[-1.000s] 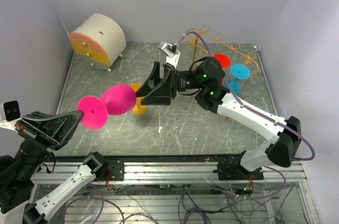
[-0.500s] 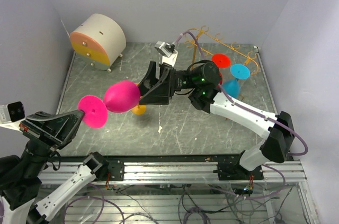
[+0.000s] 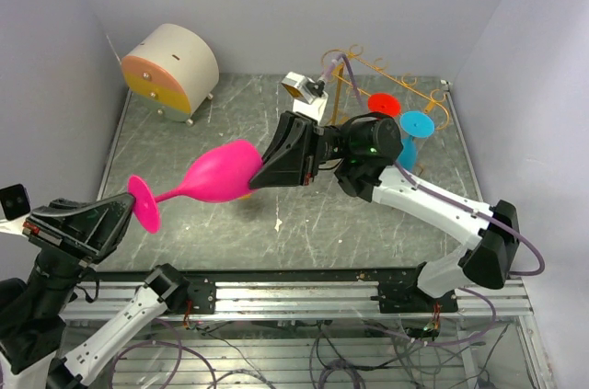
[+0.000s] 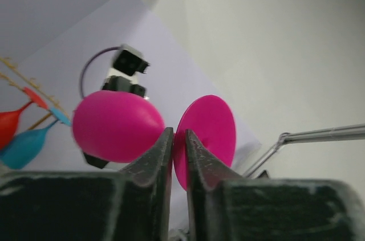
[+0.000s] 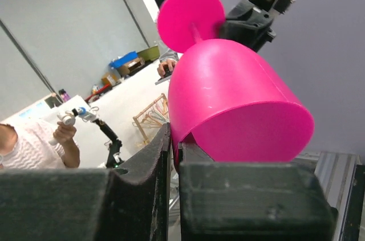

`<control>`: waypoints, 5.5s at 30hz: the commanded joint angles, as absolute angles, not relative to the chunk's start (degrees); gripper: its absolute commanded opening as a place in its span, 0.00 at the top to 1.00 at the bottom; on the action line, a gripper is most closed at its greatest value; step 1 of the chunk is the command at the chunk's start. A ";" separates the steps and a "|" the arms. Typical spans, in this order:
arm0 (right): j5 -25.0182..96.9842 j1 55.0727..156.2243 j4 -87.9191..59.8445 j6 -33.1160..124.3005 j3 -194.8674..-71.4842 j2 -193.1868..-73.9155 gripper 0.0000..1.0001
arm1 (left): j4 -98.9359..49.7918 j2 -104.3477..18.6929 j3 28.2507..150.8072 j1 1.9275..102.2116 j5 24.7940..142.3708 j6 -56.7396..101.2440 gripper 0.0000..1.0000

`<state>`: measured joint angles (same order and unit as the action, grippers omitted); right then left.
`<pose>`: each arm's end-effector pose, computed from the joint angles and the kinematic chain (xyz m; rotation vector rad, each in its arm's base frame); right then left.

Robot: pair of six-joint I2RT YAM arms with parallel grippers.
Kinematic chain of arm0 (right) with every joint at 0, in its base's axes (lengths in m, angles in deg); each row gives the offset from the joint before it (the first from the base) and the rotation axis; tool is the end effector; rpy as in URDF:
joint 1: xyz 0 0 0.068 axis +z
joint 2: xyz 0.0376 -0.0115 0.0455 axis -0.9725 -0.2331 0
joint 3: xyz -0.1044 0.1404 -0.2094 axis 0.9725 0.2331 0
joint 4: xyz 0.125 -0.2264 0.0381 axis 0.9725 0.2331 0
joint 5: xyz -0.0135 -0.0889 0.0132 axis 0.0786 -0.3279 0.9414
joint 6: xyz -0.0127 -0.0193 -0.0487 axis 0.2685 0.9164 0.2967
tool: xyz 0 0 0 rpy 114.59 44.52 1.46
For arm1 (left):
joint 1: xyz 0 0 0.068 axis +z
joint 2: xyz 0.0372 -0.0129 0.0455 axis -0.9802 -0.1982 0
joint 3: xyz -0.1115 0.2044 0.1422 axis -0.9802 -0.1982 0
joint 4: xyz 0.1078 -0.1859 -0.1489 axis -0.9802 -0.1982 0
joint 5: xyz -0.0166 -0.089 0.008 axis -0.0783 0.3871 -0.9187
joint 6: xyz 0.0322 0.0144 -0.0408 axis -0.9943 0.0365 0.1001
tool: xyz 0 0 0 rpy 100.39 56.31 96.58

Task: Take the wine glass off the wine glass rack

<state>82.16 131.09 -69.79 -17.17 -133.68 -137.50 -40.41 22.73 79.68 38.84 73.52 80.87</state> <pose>0.1586 0.2725 0.4666 -1.0217 1.0520 2.2189 -0.0400 0.0348 0.4580 -0.3049 0.9904 -1.7579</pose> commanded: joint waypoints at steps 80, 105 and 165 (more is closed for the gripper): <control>21.78 126.45 44.34 33.71 -196.46 -180.38 0.72 | -92.78 2.83 92.21 42.89 60.62 59.58 0.51; -0.53 126.71 15.43 30.76 -147.31 -116.03 0.51 | -35.74 -9.89 72.03 42.89 84.92 67.86 0.41; -12.34 126.70 19.87 24.22 -137.10 -95.63 0.54 | -25.40 -68.95 113.47 30.44 83.55 73.22 0.50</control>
<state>-11.97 126.83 19.58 24.55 -137.75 -96.35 -26.99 -68.11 110.44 30.78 84.56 73.09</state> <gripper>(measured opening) 0.467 0.499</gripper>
